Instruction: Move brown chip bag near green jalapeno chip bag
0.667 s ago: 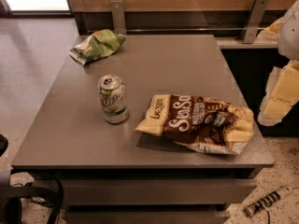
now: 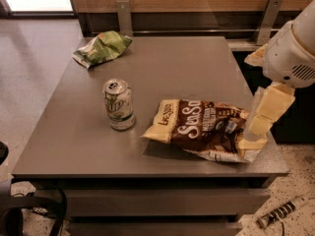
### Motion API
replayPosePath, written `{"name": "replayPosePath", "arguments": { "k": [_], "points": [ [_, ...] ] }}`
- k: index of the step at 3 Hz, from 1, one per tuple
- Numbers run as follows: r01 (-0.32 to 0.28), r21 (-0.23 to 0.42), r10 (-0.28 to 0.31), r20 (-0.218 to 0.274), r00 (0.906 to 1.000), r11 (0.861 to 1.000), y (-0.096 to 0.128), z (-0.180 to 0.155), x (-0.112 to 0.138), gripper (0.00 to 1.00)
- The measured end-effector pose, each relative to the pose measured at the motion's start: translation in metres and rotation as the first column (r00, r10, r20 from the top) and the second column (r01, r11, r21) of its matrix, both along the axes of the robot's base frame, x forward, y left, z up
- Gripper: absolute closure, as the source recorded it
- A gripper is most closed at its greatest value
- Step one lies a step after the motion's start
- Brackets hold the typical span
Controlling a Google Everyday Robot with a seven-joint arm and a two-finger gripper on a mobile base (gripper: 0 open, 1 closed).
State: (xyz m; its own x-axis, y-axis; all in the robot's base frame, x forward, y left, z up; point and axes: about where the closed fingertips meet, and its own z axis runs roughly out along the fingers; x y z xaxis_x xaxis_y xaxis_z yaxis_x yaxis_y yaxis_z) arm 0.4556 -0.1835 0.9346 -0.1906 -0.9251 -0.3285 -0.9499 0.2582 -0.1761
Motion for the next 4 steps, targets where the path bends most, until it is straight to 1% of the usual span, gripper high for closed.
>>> {"name": "replayPosePath", "arguments": {
  "k": [1, 2, 3, 4],
  "points": [
    [-0.018, 0.085, 0.021, -0.033, 0.9992, 0.996, 0.022, -0.037, 0.009, 0.0],
    [-0.048, 0.126, 0.058, -0.082, 0.9949, 0.991, 0.054, -0.083, 0.015, 0.0],
    [-0.086, 0.151, 0.108, -0.143, 0.9838, 0.985, 0.08, -0.128, 0.017, 0.0],
    [-0.098, 0.158, 0.123, -0.161, 0.9792, 0.983, 0.086, -0.137, 0.017, 0.07]
  ]
}}
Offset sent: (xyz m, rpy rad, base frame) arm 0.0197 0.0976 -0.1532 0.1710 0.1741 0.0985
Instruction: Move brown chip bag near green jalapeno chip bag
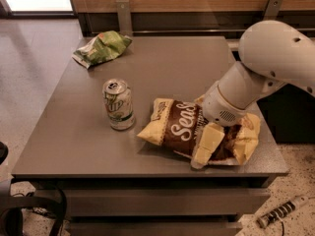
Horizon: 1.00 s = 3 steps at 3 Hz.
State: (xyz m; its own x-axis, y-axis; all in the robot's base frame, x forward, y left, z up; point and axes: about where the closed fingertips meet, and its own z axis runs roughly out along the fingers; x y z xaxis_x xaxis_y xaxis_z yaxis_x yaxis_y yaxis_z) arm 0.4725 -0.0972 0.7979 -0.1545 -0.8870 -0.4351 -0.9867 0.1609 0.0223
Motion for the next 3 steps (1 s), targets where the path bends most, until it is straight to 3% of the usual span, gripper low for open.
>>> {"name": "replayPosePath", "arguments": {
  "k": [1, 3],
  "points": [
    [-0.001, -0.001, 0.001, 0.001, 1.0, 1.0, 0.001, 0.001, -0.001, 0.3],
    [-0.002, -0.001, 0.002, 0.001, 1.0, 1.0, 0.001, 0.018, -0.001, 0.92]
  ]
}}
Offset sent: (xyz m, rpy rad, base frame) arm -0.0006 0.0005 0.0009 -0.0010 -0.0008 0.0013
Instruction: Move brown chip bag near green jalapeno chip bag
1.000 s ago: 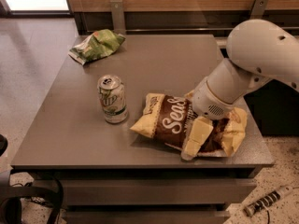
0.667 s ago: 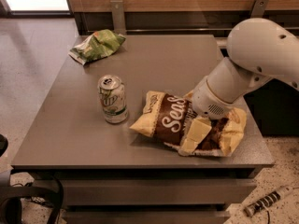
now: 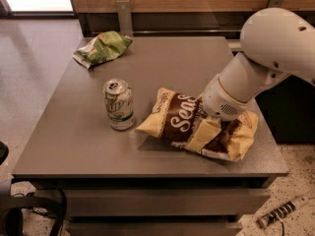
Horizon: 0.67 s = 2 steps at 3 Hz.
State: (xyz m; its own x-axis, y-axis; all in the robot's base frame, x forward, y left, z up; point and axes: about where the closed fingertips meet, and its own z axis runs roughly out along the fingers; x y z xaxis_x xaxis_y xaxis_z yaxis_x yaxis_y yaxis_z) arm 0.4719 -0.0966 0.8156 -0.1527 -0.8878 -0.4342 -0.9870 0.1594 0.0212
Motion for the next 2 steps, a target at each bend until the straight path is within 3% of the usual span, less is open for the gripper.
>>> {"name": "replayPosePath", "arguments": {
  "k": [1, 2],
  "points": [
    [0.0, 0.0, 0.0, 0.0, 1.0, 1.0, 0.0001, 0.0013, 0.0, 1.0],
    [0.0, 0.0, 0.0, 0.0, 1.0, 1.0, 0.0001, 0.0018, 0.0, 1.0]
  ]
}}
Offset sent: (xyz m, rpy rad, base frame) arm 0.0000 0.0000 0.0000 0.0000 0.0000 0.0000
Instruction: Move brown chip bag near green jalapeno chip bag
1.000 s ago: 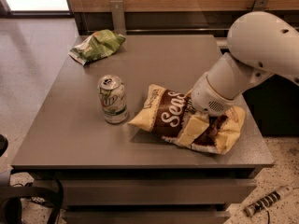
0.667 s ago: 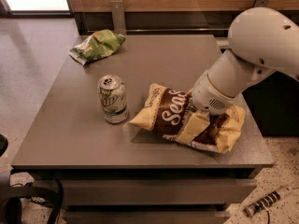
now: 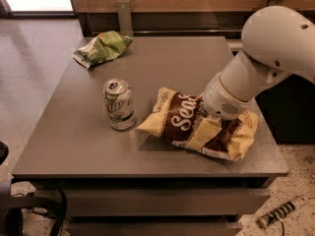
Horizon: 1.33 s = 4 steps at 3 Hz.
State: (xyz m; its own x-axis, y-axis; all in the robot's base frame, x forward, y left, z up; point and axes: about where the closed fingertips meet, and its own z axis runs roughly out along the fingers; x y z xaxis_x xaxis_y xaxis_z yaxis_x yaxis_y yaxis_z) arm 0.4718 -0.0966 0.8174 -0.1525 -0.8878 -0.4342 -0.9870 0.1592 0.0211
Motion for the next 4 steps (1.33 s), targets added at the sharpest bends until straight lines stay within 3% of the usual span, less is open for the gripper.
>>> {"name": "replayPosePath", "arguments": {
  "k": [3, 4],
  "points": [
    [0.008, -0.004, -0.008, 0.005, 1.0, 1.0, -0.004, 0.004, 0.002, 1.0],
    [0.111, -0.054, -0.108, 0.069, 0.9918, 0.992, -0.06, 0.048, 0.028, 1.0]
  ]
}}
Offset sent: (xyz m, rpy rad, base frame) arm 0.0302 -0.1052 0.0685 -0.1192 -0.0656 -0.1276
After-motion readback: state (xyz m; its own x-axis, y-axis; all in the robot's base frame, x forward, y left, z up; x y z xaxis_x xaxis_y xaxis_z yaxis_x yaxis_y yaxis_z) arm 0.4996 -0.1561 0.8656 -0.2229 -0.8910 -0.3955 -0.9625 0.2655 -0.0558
